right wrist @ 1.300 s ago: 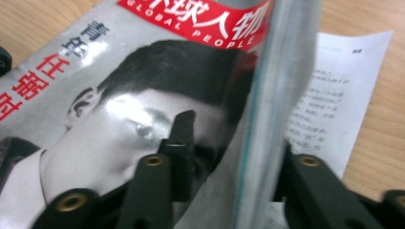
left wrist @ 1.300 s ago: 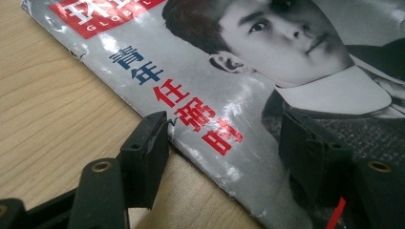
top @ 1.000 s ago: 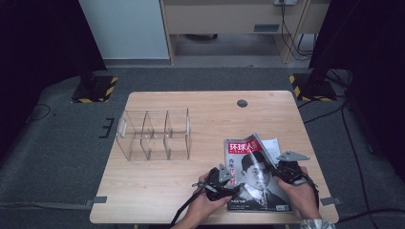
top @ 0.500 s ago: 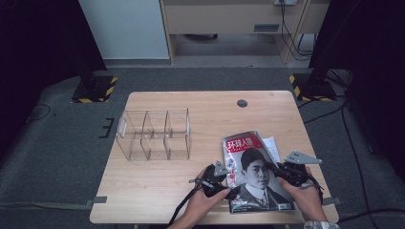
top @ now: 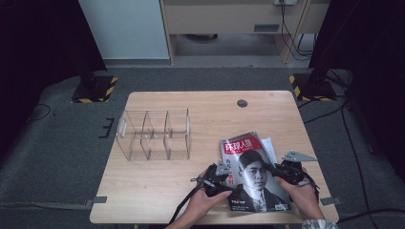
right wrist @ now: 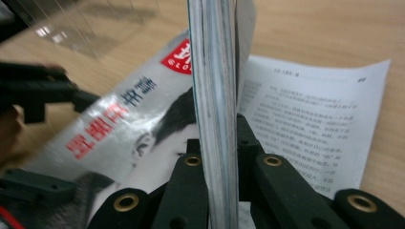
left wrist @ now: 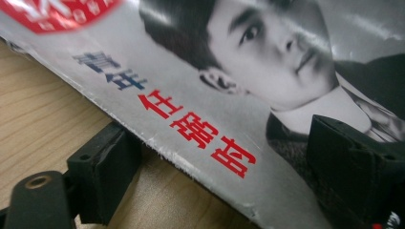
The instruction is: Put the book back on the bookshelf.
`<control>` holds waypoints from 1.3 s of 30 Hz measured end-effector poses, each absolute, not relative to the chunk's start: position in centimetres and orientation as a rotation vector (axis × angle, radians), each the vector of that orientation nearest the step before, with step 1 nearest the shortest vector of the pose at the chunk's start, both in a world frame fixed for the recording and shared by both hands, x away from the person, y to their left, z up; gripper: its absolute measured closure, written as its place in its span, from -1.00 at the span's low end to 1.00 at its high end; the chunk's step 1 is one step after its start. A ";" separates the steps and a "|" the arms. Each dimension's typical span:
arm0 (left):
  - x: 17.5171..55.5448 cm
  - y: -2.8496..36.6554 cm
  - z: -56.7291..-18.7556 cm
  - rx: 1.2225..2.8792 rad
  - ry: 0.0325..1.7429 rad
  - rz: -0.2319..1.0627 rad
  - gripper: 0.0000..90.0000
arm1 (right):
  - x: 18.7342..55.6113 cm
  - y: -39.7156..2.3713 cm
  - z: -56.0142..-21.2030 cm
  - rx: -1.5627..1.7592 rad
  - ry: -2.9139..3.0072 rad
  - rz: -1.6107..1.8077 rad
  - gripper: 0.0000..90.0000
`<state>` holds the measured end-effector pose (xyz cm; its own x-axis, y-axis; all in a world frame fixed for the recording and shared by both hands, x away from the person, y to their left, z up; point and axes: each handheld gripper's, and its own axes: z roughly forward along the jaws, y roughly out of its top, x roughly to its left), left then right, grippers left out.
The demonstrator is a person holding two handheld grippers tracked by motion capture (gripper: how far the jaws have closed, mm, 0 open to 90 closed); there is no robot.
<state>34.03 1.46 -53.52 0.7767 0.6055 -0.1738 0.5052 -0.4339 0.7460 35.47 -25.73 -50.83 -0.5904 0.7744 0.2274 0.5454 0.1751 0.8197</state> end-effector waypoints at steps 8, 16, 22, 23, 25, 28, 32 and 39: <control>33.4 1.4 -53.5 2.143 0.823 0.237 -0.48 | 35.6 -25.4 -52.1 1.323 2.263 1.223 0.42; 33.3 1.3 -53.5 2.151 0.819 0.250 -0.47 | 35.6 -26.8 -52.1 1.384 2.159 1.024 -0.47; 33.8 1.7 -53.5 2.126 0.816 0.184 -0.55 | 35.3 -26.9 -52.6 1.395 2.191 0.963 -0.31; 33.9 1.7 -53.5 2.128 0.807 0.176 -0.55 | 35.4 -26.9 -52.7 1.393 2.196 0.959 -0.30; 34.0 1.6 -53.5 2.130 0.800 0.164 -0.66 | 35.4 -26.8 -53.0 1.416 2.198 0.983 -0.25; 34.3 1.2 -53.5 2.136 0.796 0.160 -0.75 | 35.3 -26.8 -53.1 1.415 2.189 0.990 -0.25; 34.7 0.8 -53.5 2.147 0.792 0.161 -0.82 | 35.1 -26.7 -53.1 1.408 2.183 0.990 -0.23; 35.3 1.3 -53.0 2.126 0.816 0.177 -0.68 | 35.4 -26.7 -53.1 1.396 2.198 0.986 -0.23</control>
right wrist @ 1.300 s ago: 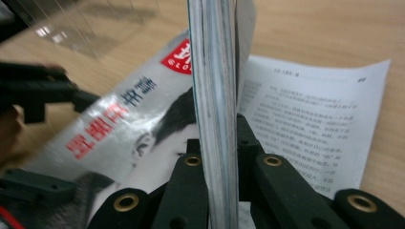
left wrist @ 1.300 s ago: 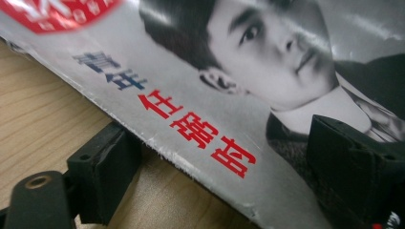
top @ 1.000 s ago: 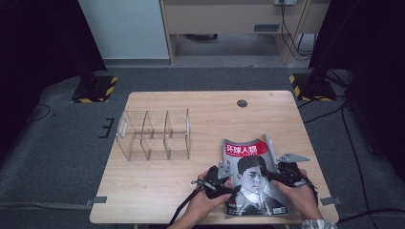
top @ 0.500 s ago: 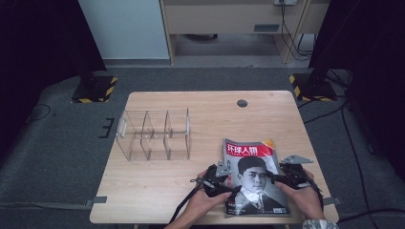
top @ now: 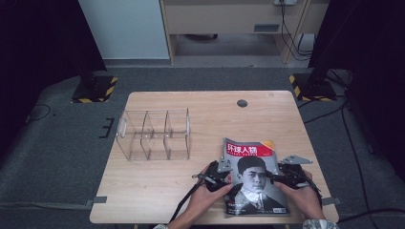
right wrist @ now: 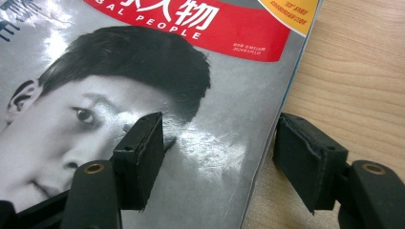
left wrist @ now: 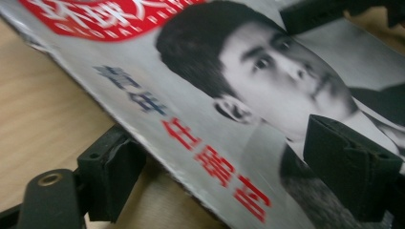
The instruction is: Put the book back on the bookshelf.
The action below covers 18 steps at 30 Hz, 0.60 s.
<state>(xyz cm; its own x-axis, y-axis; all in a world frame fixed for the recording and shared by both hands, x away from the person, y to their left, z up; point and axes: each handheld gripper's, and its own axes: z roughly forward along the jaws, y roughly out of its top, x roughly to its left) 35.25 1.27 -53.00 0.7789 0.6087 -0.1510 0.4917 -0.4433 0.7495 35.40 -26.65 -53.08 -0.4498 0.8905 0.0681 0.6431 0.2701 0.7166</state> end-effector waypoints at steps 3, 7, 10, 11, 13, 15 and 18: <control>35.6 1.1 -52.9 2.131 0.842 0.179 -0.69 | 35.4 -26.7 -53.1 1.383 2.203 0.988 -0.23; 36.5 0.7 -52.2 2.130 0.861 0.140 -0.70 | 35.4 -26.7 -53.2 1.382 2.197 0.998 -0.24; 37.0 0.5 -52.1 2.150 0.865 0.163 -0.64 | 35.4 -26.6 -53.2 1.374 2.202 1.007 -0.27; 37.2 0.4 -52.1 2.155 0.868 0.173 -0.64 | 35.4 -26.6 -53.2 1.374 2.202 1.007 -0.27; 37.3 0.4 -52.1 2.146 0.885 0.159 -0.61 | 35.4 -26.4 -53.3 1.374 2.201 1.011 -0.29; 37.5 0.4 -51.9 2.151 0.866 0.172 -0.54 | 35.4 -26.3 -53.3 1.370 2.199 1.011 -0.31; 38.2 0.5 -51.5 2.140 0.862 0.158 -0.41 | 35.4 -26.2 -53.4 1.364 2.198 1.016 -0.31</control>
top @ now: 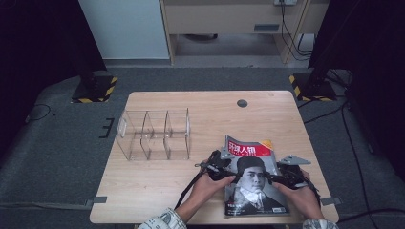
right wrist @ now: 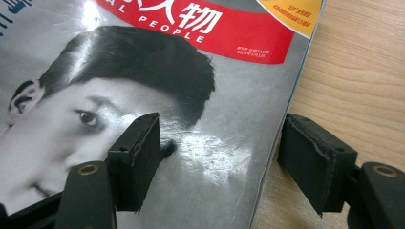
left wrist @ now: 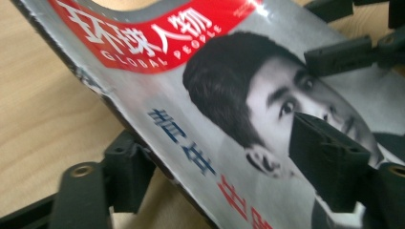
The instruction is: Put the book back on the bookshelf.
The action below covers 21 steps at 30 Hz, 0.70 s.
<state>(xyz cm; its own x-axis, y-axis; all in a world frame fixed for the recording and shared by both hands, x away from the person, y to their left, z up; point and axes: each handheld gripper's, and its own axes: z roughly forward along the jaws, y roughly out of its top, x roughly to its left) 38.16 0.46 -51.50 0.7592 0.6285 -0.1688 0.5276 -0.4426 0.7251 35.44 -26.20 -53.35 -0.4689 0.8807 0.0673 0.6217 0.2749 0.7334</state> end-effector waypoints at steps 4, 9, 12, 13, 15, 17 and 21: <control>38.6 0.4 -51.1 2.139 0.860 0.145 -0.29 | 35.6 -26.0 -53.4 1.350 2.202 1.029 -0.31; 39.0 0.4 -50.4 2.137 0.845 0.155 -0.12 | 35.7 -25.7 -53.5 1.347 2.204 1.038 -0.31; 39.4 0.2 -50.2 2.137 0.843 0.169 -0.03 | 35.6 -25.6 -53.5 1.345 2.197 1.039 -0.31; 39.5 0.2 -50.1 2.141 0.842 0.172 -0.03 | 35.6 -25.6 -53.5 1.345 2.197 1.039 -0.31; 39.7 0.0 -50.0 2.136 0.846 0.182 0.08 | 35.6 -25.5 -53.5 1.346 2.195 1.038 -0.31; 39.9 -0.1 -49.8 2.129 0.845 0.194 0.15 | 35.7 -25.5 -53.5 1.346 2.196 1.040 -0.31; 40.4 0.0 -49.6 2.129 0.861 0.195 0.31 | 35.8 -25.3 -53.6 1.350 2.181 1.039 -0.31</control>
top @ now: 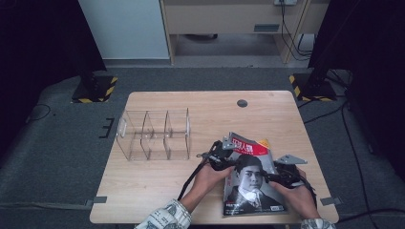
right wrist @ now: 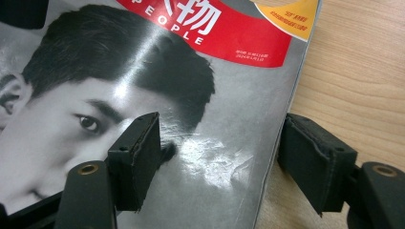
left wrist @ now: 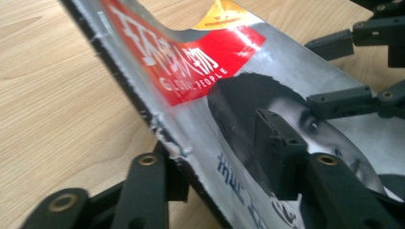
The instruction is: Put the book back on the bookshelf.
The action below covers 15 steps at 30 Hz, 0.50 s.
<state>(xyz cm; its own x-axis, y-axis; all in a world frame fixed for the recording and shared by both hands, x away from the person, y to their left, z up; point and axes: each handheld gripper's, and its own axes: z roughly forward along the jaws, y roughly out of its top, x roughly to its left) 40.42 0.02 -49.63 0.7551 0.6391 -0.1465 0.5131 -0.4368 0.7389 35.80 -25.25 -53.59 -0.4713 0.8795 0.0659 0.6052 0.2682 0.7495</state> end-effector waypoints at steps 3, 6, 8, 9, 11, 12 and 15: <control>40.6 0.2 -49.4 2.130 0.847 0.237 0.56 | 36.0 -25.1 -53.6 1.346 2.173 1.033 -0.30; 40.8 0.2 -49.4 2.137 0.842 0.245 0.57 | 36.1 -25.1 -53.6 1.342 2.172 1.038 -0.30; 41.0 0.2 -49.4 2.128 0.849 0.232 0.57 | 36.1 -25.0 -53.7 1.345 2.169 1.038 -0.30; 41.3 0.3 -49.3 2.100 0.868 0.189 0.52 | 36.2 -25.0 -53.7 1.347 2.169 1.041 -0.30; 41.5 0.2 -49.3 2.099 0.869 0.175 0.47 | 36.2 -25.0 -53.7 1.344 2.170 1.041 -0.30; 41.7 0.2 -49.2 2.099 0.870 0.177 0.38 | 36.2 -25.0 -53.7 1.346 2.170 1.043 -0.30; 42.7 0.0 -48.9 2.078 0.876 0.136 0.02 | 36.2 -25.0 -53.7 1.342 2.173 1.045 -0.30</control>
